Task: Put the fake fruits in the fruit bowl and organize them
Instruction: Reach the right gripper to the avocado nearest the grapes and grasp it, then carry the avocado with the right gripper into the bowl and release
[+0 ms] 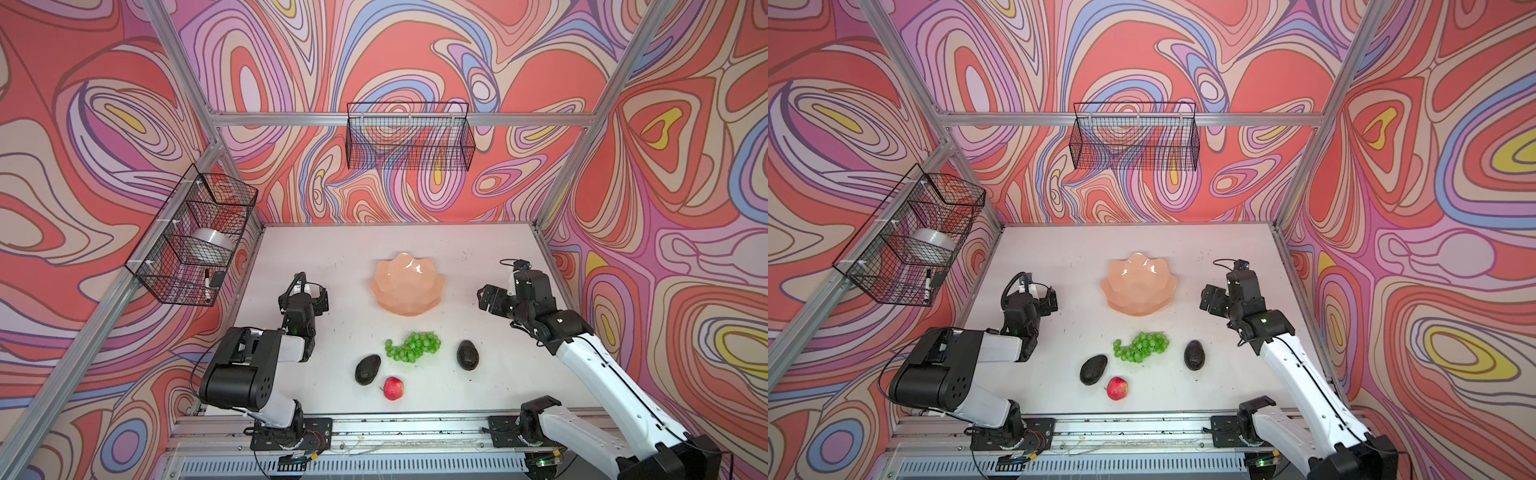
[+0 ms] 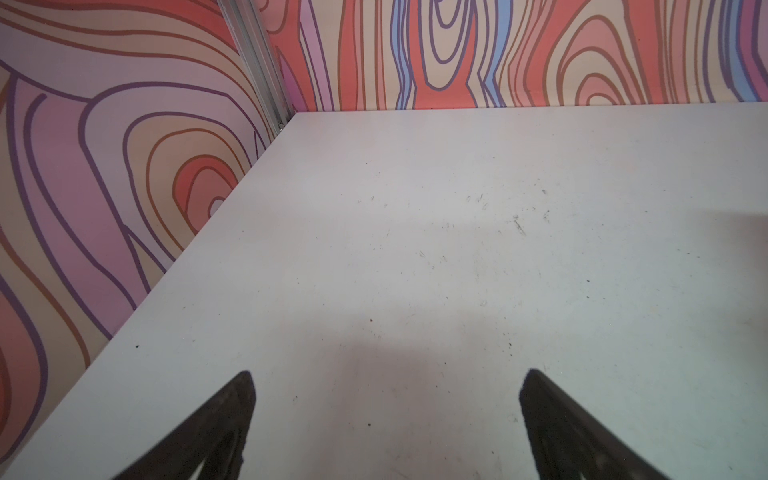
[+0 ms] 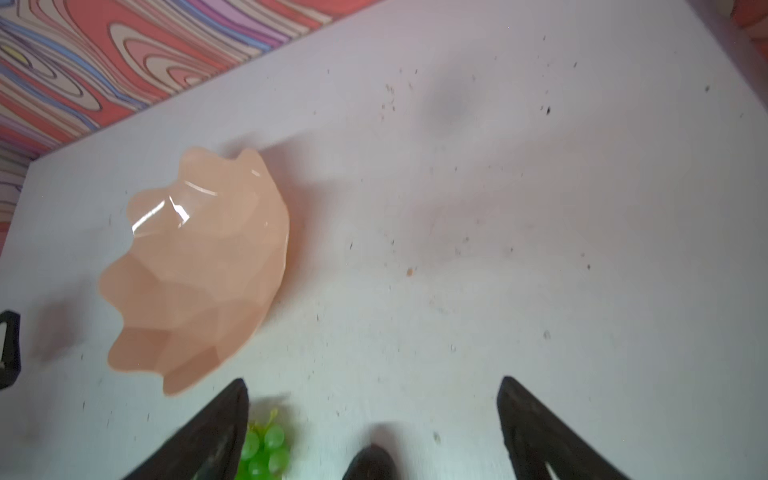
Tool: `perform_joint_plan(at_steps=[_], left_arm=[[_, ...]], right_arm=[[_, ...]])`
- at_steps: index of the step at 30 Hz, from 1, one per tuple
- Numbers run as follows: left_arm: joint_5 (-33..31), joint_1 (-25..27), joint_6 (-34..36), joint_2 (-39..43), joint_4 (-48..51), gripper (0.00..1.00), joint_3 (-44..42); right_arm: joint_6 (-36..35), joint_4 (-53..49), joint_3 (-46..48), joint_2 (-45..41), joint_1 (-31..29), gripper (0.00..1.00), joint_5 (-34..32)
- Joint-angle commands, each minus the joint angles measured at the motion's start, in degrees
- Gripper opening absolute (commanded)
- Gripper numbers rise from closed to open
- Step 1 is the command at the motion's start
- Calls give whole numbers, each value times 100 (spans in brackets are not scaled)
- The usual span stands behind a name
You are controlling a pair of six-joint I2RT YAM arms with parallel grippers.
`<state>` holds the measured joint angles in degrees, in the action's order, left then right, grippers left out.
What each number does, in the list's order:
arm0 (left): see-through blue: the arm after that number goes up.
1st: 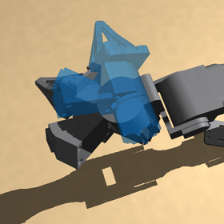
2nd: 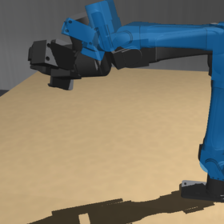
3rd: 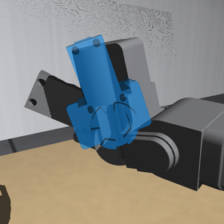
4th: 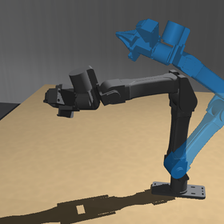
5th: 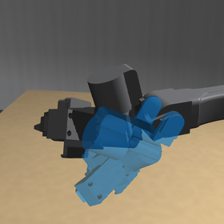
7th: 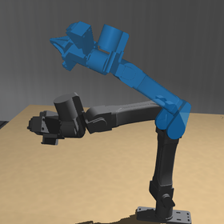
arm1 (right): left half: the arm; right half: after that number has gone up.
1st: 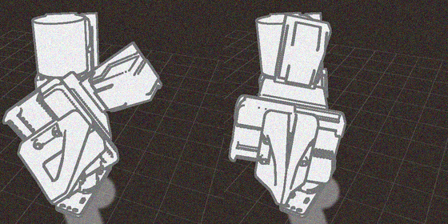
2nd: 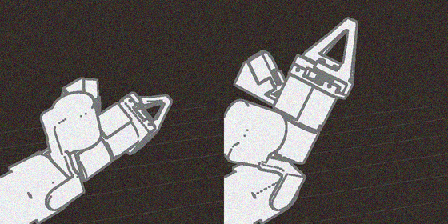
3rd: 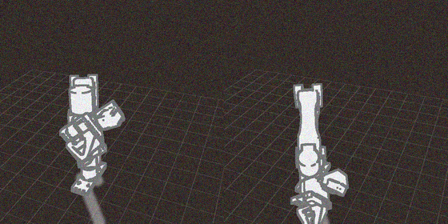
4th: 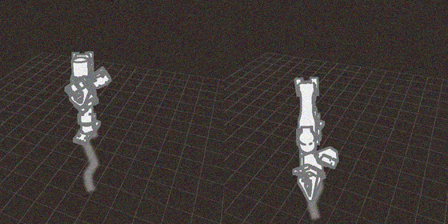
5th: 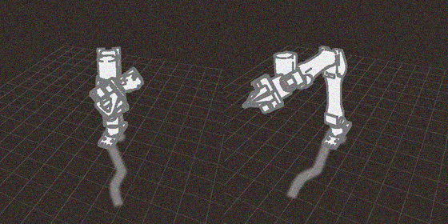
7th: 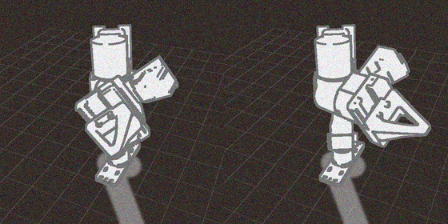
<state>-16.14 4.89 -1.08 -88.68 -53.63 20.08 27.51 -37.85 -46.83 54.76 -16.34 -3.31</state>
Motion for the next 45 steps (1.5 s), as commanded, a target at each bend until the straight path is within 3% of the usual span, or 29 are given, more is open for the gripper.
perform_joint_plan(at_steps=[1, 9, 18, 23, 28, 31, 37, 45], left_arm=[[-54, -28, 7, -22, -15, 100, 68], [-54, -18, 5, -26, -16, 100, 71], [-56, -23, 7, -19, -25, 100, 67], [-62, -18, 11, -23, -25, 100, 67], [-60, -23, 3, -28, -24, 100, 67], [-59, -16, 10, -22, -25, 100, 67], [-64, -22, 8, -23, -23, 100, 67], [-51, -23, 11, -21, -31, 100, 66]], right_arm=[[758, -1164, 82, -50, -655, 95, -131], [1942, -1236, 442, 516, -1941, 93, -593], [2338, -342, 951, 1201, -2269, 87, -692], [2268, -19, 974, 1663, -2284, 75, -669], [2219, -57, 945, 1600, -2288, 60, -777], [2016, -494, 554, 1375, -2290, 53, -1170], [1309, -806, -783, 1457, -2286, 51, -1528], [292, 254, -2762, 3609, -2286, 50, -976]])
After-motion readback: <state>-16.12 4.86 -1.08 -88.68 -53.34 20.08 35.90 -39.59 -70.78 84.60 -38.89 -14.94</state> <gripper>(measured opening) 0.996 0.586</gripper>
